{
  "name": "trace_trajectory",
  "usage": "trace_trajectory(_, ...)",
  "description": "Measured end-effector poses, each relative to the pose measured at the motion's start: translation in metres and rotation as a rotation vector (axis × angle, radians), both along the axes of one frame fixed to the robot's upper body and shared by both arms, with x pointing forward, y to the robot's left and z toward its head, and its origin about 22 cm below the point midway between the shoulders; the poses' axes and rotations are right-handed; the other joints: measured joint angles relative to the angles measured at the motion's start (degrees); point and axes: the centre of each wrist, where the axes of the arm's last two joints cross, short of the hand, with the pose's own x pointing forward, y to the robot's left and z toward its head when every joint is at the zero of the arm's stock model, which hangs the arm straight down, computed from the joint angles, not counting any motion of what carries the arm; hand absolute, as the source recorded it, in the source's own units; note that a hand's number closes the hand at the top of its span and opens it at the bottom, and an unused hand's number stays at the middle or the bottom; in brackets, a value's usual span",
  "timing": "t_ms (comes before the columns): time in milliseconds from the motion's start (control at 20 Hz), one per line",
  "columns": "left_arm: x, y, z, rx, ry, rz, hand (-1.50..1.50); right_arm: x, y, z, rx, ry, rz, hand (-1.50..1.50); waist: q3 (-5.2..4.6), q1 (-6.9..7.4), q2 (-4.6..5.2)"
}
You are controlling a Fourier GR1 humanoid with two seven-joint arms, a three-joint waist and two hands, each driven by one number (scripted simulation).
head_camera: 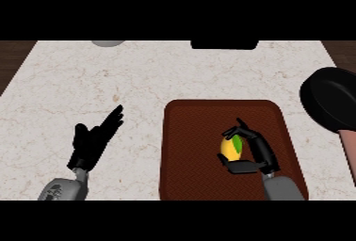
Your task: Pick the lemon from the tray and place it in the pot
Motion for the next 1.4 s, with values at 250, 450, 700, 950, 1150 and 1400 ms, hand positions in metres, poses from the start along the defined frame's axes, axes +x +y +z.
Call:
trace_trajectory(250,-0.002,0.002,-0.005,-0.001,-0.005,0.011,0.0,-0.003,-0.071,0.007,0.002,-0.056,-0.004,1.5,0.66,-0.01,0.67)
trace_trajectory(450,-0.004,0.006,-0.005,-0.002,-0.003,0.025,0.0,-0.012,-0.181,0.046,-0.062,-0.069,-0.003,1.5,1.29,-1.03,1.42)
trace_trajectory(700,-0.004,0.005,-0.004,-0.009,-0.008,0.027,0.0,-0.029,-0.279,0.114,-0.153,-0.095,-0.062,1.5,1.75,-1.03,1.95)
trace_trajectory(950,-0.002,0.005,-0.002,-0.014,-0.015,0.018,0.0,-0.048,-0.333,0.171,-0.255,-0.122,-0.15,1.5,2.01,-0.06,2.21)
trace_trajectory(1150,-0.002,0.002,-0.001,-0.018,-0.016,0.007,0.0,-0.057,-0.357,0.204,-0.328,-0.174,-0.204,1.5,2.08,0.72,2.25)
trace_trajectory(1400,-0.002,-0.001,-0.001,-0.015,-0.014,-0.001,0.0,-0.065,-0.374,0.24,-0.427,-0.257,-0.244,1.5,2.1,1.26,2.19)
